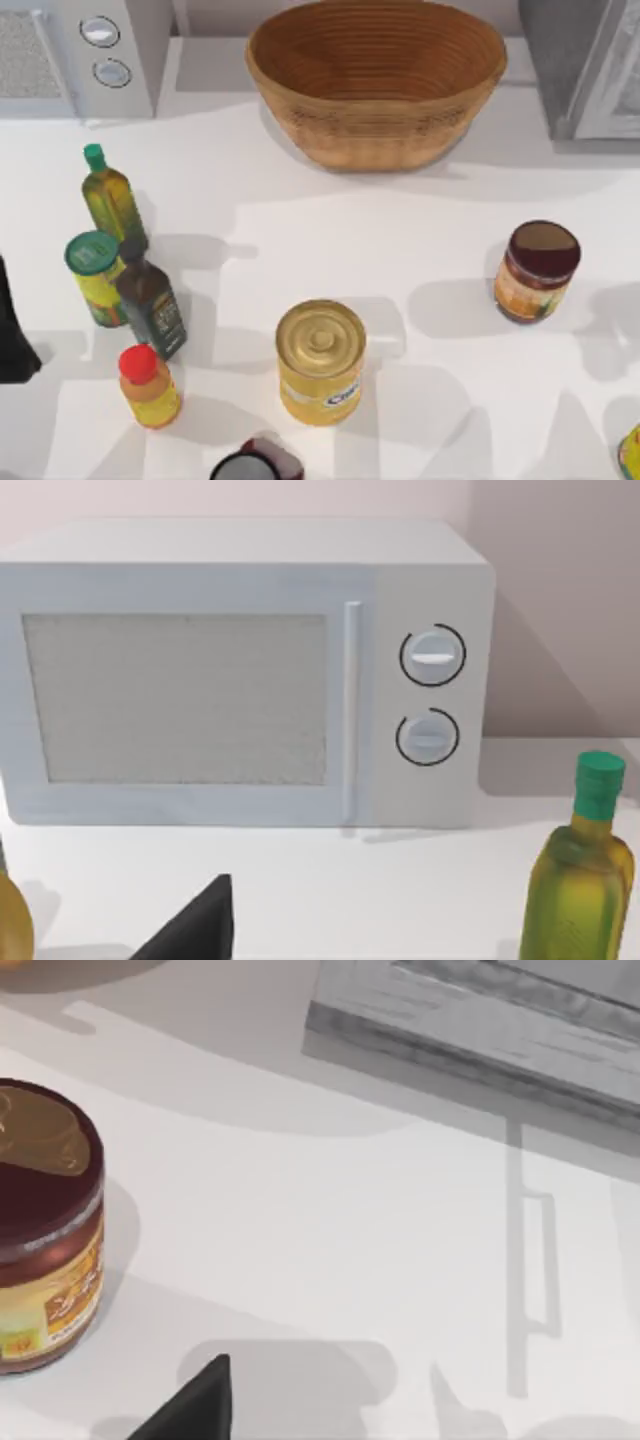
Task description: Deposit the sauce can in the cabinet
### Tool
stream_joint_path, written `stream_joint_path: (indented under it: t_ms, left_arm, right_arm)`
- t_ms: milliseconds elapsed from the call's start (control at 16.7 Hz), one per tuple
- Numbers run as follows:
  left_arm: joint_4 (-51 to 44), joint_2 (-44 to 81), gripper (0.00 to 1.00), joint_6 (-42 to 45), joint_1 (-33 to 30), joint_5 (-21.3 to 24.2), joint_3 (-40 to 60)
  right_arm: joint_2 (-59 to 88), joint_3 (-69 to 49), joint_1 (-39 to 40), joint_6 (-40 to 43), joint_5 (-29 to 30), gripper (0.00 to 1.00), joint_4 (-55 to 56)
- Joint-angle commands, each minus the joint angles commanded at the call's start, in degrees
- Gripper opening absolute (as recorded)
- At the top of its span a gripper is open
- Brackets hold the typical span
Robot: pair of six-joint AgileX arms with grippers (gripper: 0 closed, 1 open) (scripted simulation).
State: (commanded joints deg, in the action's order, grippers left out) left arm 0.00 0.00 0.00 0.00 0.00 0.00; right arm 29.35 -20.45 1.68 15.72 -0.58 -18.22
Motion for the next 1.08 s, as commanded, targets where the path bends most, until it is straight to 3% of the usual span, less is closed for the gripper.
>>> stream_joint_path:
  t_ms: [660, 1080]
  left_arm:
    - [0.0, 0.0, 1.0, 0.0, 0.0, 0.0, 0.0]
    - [0.0, 0.0, 1.0, 0.0, 0.0, 0.0, 0.0]
  right_arm:
    - [39.35, -26.89, -3.33, 36.51, -3.37, 1.0, -24.23]
    - [63.93, -43.29, -6.09, 65.16, -14.9, 1.0, -37.31]
